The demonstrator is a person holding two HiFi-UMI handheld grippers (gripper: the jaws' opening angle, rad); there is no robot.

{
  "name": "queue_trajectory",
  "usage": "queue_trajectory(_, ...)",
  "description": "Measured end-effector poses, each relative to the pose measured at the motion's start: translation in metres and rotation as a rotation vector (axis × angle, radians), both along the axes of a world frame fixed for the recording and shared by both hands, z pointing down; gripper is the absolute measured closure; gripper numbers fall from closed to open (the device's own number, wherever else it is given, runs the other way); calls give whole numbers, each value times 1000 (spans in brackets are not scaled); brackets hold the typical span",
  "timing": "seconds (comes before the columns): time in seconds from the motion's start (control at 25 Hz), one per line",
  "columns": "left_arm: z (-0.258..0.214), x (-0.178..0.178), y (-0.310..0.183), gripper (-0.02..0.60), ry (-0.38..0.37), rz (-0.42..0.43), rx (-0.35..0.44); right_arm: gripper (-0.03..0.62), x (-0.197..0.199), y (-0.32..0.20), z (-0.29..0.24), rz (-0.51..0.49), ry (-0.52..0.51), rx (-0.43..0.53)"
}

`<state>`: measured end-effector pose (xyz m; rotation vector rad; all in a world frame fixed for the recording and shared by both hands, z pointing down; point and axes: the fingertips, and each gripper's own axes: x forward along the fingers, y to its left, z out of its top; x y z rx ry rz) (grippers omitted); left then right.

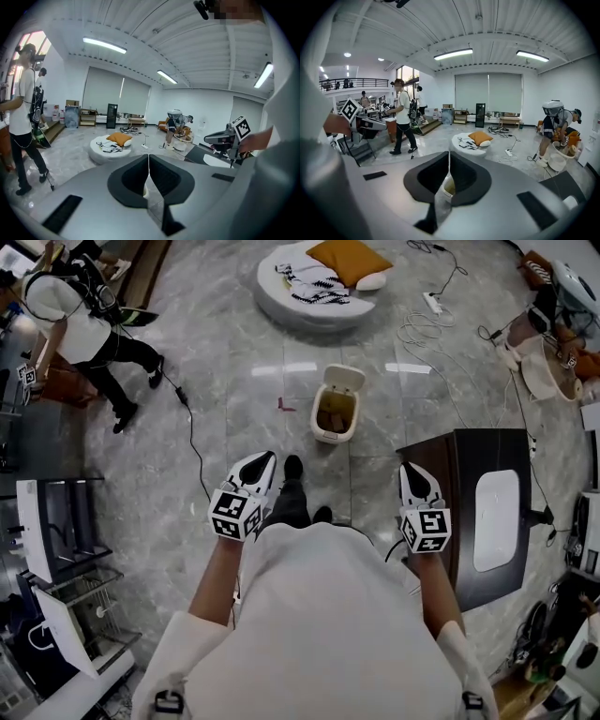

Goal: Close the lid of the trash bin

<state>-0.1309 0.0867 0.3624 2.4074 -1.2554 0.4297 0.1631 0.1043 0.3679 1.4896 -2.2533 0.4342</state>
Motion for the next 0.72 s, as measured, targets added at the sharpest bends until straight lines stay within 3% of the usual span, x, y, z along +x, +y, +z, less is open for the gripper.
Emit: queue_trajectory(0.72, 25, -30, -127, 561, -10, 138, -77, 562, -31, -86, 7, 81, 50, -69)
